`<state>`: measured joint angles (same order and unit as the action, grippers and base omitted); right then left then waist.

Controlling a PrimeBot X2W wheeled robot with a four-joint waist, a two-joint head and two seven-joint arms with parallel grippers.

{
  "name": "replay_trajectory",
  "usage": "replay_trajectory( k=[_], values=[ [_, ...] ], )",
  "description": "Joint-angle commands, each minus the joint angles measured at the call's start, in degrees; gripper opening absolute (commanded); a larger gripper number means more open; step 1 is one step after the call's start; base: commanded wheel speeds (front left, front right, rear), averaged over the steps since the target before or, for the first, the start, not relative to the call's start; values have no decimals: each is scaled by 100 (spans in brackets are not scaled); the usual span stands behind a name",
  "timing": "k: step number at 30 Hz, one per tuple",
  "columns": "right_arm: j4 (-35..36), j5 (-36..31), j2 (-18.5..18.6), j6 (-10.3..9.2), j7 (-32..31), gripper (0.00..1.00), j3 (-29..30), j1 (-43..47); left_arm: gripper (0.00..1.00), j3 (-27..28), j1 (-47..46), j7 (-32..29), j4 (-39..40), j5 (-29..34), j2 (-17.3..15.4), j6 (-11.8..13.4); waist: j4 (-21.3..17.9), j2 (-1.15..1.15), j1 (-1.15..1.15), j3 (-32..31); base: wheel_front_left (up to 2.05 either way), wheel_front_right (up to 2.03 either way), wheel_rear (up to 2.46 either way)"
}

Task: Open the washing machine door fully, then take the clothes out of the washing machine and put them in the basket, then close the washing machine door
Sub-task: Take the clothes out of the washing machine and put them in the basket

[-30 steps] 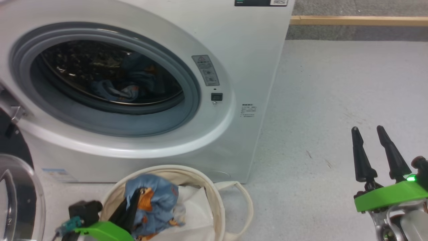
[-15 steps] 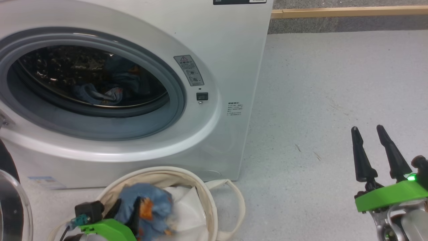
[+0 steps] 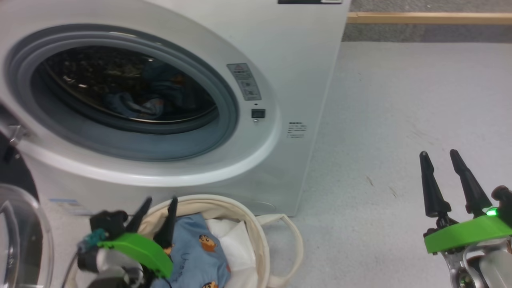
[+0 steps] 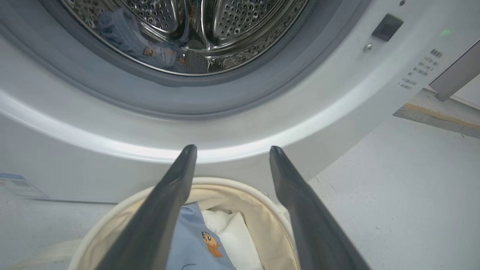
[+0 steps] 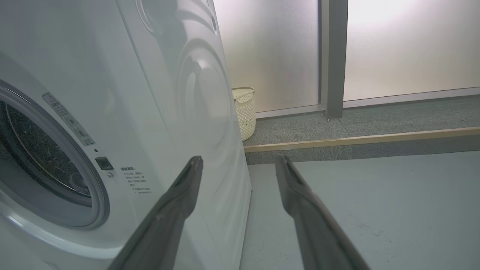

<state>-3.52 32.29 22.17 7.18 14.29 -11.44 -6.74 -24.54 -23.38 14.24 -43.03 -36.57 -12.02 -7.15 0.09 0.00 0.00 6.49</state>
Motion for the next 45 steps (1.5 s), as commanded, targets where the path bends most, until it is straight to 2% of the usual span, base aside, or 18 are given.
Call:
replay_trajectory(
  k=[1, 10, 18, 29, 45],
  values=[
    [163, 3, 101, 31, 71, 100, -76, -143, 100, 350, -53, 75, 393, 156, -257, -33, 113, 0, 0, -45, 0, 0, 0],
    [59, -34, 138, 31, 71, 100, -91, -60, 100, 975, 242, 75, 1711, 665, -425, -23, 464, 0, 0, -283, 0, 0, 0],
    [-106, -28, 127, 31, 71, 100, -6, 15, 100, 1160, 304, 67, 2299, 725, -546, 18, 602, 0, 0, -408, 0, 0, 0],
    [-193, -21, 112, 31, 71, 100, -17, 6, 100, 1304, 327, -100, 2612, 622, -772, 136, 544, 0, 0, -371, 0, 0, 0],
    [-127, 7, 114, 31, 71, 100, -85, -9, 100, 1233, 333, -90, 2568, 626, -767, 234, 400, 0, 0, -290, 0, 0, 0]
  ],
)
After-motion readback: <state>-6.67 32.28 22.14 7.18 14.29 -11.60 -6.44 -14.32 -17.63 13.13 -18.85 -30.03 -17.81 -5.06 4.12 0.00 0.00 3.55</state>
